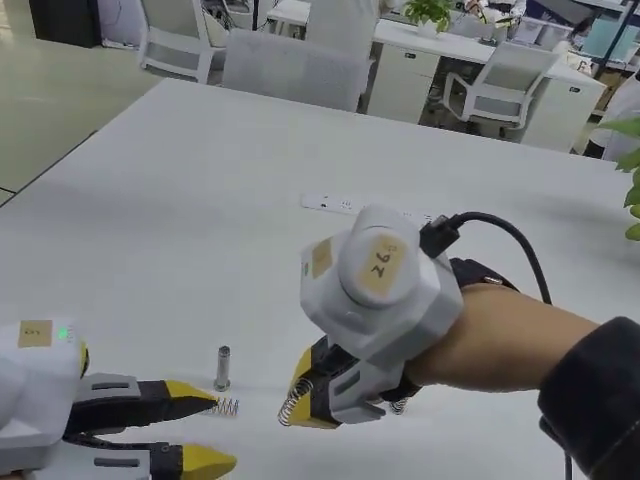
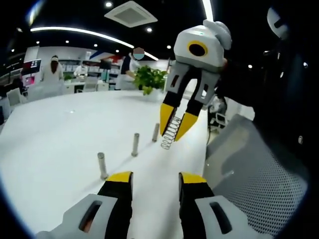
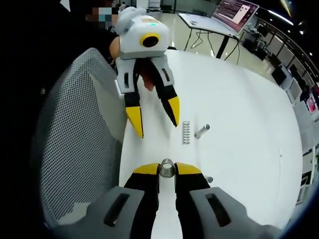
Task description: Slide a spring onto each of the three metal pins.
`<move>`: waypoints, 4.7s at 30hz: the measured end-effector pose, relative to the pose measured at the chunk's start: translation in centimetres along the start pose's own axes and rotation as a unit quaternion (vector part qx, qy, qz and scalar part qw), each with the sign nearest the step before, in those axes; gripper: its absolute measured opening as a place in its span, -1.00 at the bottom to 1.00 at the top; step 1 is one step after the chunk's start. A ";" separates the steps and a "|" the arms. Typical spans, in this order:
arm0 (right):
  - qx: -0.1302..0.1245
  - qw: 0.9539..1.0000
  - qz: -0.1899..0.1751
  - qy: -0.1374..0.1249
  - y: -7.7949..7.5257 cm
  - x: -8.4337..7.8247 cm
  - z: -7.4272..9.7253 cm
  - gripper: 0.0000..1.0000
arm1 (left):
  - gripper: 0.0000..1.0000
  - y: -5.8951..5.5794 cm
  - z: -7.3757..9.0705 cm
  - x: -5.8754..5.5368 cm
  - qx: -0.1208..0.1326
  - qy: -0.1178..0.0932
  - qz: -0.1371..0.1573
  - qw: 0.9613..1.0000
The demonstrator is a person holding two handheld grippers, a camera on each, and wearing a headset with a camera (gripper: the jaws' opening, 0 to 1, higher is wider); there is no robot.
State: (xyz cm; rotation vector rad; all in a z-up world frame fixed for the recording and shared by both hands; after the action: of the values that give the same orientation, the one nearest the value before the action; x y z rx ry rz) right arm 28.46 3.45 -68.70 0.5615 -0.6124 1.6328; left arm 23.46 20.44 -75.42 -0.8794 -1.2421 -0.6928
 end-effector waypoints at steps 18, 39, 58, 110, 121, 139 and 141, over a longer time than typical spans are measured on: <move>-0.025 0.999 -0.023 0.005 -1.5 -1.2 1.5 -0.84 | -0.26 -0.1 0.8 -0.2 0.022 -0.009 0.007 1.000; -0.063 0.997 -0.034 0.026 -4.4 -2.8 2.1 -0.84 | -0.24 -0.4 0.7 -0.4 0.021 -0.010 0.010 1.000; -0.072 0.996 -0.032 0.035 -5.8 -3.0 0.7 -0.84 | -0.25 -0.4 1.0 -0.6 0.022 -0.007 0.011 1.000; -0.045 0.995 -0.061 0.063 -6.5 -5.6 -3.2 -0.84 | -0.31 -0.3 1.2 -0.6 0.026 0.000 0.011 1.000; -0.042 0.994 -0.069 0.070 -6.5 -6.3 -3.9 -0.83 | -0.31 -0.3 1.3 -0.6 0.029 -0.001 0.012 0.999; -0.043 0.993 -0.076 0.074 -6.6 -6.5 -4.4 -0.83 | -0.32 -0.2 1.3 -0.6 0.030 -0.003 0.013 0.999; -0.042 0.993 -0.076 0.074 -6.6 -6.5 -4.4 -0.83 | -0.32 -0.2 1.4 -0.7 0.030 -0.003 0.013 0.999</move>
State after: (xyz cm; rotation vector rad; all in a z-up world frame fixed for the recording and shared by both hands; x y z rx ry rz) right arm 35.80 2.41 -75.82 0.4111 -0.5146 1.4823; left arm 22.52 21.53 -75.91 -0.8468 -1.2480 -0.6306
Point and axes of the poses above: the centre of the closed fingertips' face, and the gripper's own axes: z roughly backward along the fingers, y roughly to its left, x roughly out of its top, the point moved 10 cm from there along z, roughly backward along the fingers, and after that the axes turned 15 degrees about -y, right-handed, at the moved point
